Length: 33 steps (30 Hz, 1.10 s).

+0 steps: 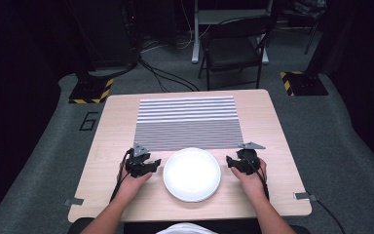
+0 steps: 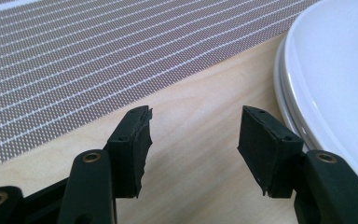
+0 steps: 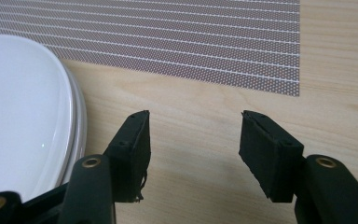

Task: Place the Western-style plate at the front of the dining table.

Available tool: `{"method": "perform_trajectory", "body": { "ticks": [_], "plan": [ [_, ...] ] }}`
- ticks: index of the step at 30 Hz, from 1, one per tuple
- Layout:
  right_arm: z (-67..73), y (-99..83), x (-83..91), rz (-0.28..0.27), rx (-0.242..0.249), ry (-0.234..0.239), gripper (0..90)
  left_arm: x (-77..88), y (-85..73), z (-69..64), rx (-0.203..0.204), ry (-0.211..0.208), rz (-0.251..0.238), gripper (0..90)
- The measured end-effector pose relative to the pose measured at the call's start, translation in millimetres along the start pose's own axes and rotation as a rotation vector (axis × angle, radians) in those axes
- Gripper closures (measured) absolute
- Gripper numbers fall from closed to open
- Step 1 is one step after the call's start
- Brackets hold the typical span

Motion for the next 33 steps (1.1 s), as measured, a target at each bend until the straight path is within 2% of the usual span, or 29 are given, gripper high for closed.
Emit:
{"method": "perform_trajectory", "body": {
  "ticks": [4, 6, 11, 12, 15, 17, 23, 26, 28, 30, 33],
  "plan": [
    [-1.7, 1.7, 6.0, -0.013, -0.037, 0.003, 44.1, 3.1, 0.3, -1.4, 0.02, -0.009, -0.004, 44.0],
    [0.4, 2.4, 10.2, -0.022, -0.041, 0.012, 45.0, 5.7, 0.4, -3.0, 0.046, -0.026, -0.009, 46.9],
    [9.7, 4.6, 22.5, -0.045, -0.001, 0.018, 45.1, 14.9, 3.8, -7.8, 0.109, -0.073, -0.034, 49.3],
    [11.5, 6.0, 25.1, -0.052, 0.013, 0.015, 45.2, 15.7, 6.0, -10.0, 0.129, -0.079, -0.052, 50.2],
    [17.4, 12.6, 33.9, -0.077, 0.04, 0.005, 46.3, 20.6, 11.5, -14.3, 0.133, -0.078, -0.046, 49.7],
    [19.9, 16.2, 37.4, -0.082, 0.041, 0.016, 47.6, 23.8, 15.8, -16.2, 0.131, -0.073, -0.052, 49.7],
    [30.8, 18.1, 46.2, -0.08, -0.011, 0.047, 48.0, 28.7, 24.2, -20.0, 0.169, -0.081, -0.077, 50.5],
    [33.7, 15.3, 50.0, -0.083, -0.029, 0.057, 48.0, 30.0, 25.0, -27.0, 0.187, -0.11, -0.089, 53.7],
    [35.2, 12.3, 52.1, -0.083, -0.04, 0.06, 48.0, 29.4, 24.1, -31.8, 0.175, -0.116, -0.097, 53.7],
    [37.2, 9.2, 53.1, -0.092, -0.036, 0.06, 48.0, 27.6, 20.8, -36.0, 0.156, -0.129, -0.08, 53.7],
    [43.3, 5.0, 53.5, -0.103, -0.006, 0.069, 46.7, 26.1, 16.2, -39.1, 0.155, -0.14, -0.068, 53.8]
  ]
}}
Point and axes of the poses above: each handheld gripper's, and its own axes: x roughly backward along the jaws, y roughly out of its top, z roughly to its left, the point moved 7 cm from there along -x, roughly forward along the jaws, and after that the axes turned 10 degrees about -y, right-handed, at the moved point
